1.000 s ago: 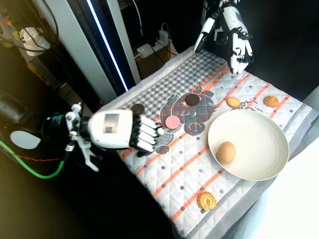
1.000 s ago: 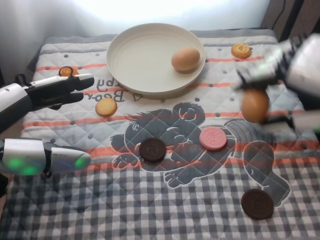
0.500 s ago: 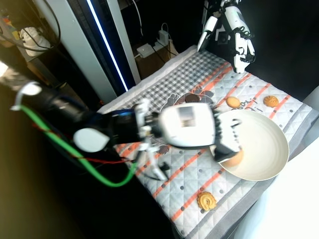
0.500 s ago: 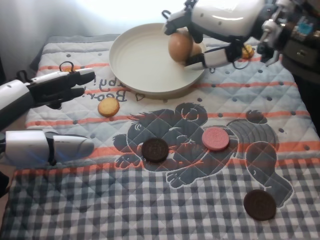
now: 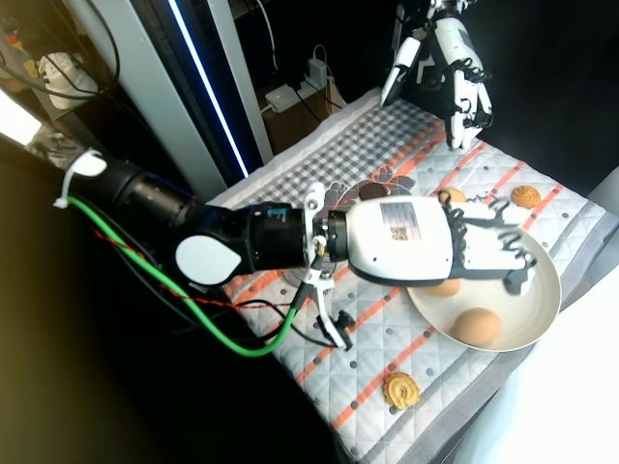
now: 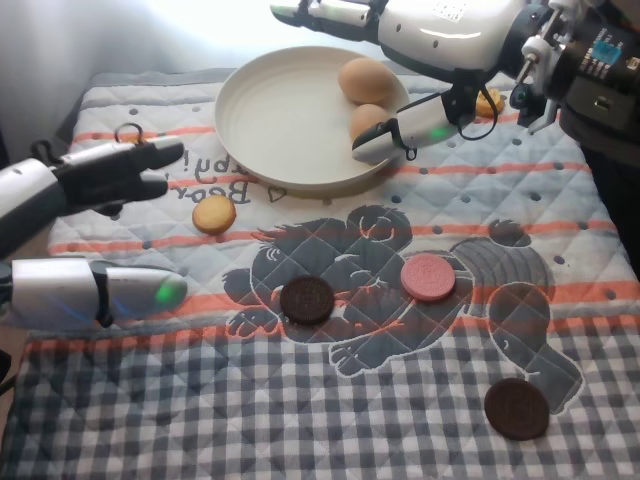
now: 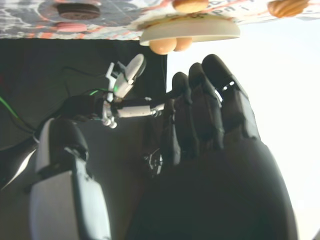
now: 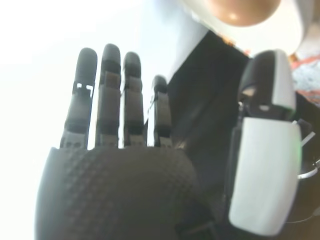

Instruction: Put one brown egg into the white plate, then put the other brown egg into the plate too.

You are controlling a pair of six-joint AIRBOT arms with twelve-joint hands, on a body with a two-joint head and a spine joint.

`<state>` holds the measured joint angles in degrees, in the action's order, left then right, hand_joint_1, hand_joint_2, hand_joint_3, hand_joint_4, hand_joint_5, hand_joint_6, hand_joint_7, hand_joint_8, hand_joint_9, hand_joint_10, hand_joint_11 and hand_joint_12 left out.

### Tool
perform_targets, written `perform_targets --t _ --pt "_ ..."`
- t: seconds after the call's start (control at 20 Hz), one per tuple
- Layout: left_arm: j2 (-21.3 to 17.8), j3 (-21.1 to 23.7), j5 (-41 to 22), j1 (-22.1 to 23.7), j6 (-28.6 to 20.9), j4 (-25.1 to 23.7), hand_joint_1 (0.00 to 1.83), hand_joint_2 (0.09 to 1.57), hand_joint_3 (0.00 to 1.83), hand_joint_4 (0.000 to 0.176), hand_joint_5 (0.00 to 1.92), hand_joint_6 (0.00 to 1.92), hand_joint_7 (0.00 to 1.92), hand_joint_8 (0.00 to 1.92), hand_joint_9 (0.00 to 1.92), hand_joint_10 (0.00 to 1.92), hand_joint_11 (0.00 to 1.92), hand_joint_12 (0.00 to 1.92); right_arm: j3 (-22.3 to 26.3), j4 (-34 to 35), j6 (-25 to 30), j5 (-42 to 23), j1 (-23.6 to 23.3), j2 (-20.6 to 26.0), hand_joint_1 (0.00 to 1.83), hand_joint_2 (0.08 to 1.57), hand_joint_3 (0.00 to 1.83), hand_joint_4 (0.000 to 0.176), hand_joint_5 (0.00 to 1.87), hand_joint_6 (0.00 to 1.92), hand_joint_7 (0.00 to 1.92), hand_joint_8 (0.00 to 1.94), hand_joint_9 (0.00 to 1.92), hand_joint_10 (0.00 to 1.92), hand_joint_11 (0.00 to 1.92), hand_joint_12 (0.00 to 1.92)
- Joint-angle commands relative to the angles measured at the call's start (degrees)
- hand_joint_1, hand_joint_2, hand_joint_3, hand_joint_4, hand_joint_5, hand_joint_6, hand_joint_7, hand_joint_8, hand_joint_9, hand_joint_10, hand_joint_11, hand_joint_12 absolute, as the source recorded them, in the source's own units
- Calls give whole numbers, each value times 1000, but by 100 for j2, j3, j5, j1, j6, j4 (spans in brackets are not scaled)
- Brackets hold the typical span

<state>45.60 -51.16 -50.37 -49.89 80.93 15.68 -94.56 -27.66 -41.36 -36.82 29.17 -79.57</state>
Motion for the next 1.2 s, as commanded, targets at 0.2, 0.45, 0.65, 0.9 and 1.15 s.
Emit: perform_targets --t 0.2,0.45,0.65,0.9,1.15 --pt "-34 -197 -1490 -121 -924 86 763 871 0 148 216 0 414 4 397 2 0 1208 738 943 -11 -1766 266 977 632 858 0 156 0 0 151 0 141 2 0 333" --pt "109 -640 -3317 -1072 -3677 140 755 884 1 169 94 2 208 4 150 4 0 569 1571 2119 -11 -3615 1378 1824 745 863 4 165 28 8 148 9 99 0 0 92" --pt "127 -590 -4488 -1507 -4341 196 683 885 0 141 0 0 62 8 184 9 0 797 2402 3063 -11 -5186 2730 2296 740 882 0 173 94 4 192 0 163 1 32 86" --pt "146 -687 -4878 -1290 -4862 -157 311 1087 35 1 91 10 205 14 260 23 0 995 2843 3578 -11 -6416 3410 2765 473 994 1 59 127 0 337 1 360 5 261 114" --pt "558 -1240 -4880 -640 -5745 -621 197 1183 3 0 175 7 267 3 313 10 21 802 3215 2702 -11 -6417 2569 2933 332 1243 22 138 152 264 59 2 204 0 259 150"
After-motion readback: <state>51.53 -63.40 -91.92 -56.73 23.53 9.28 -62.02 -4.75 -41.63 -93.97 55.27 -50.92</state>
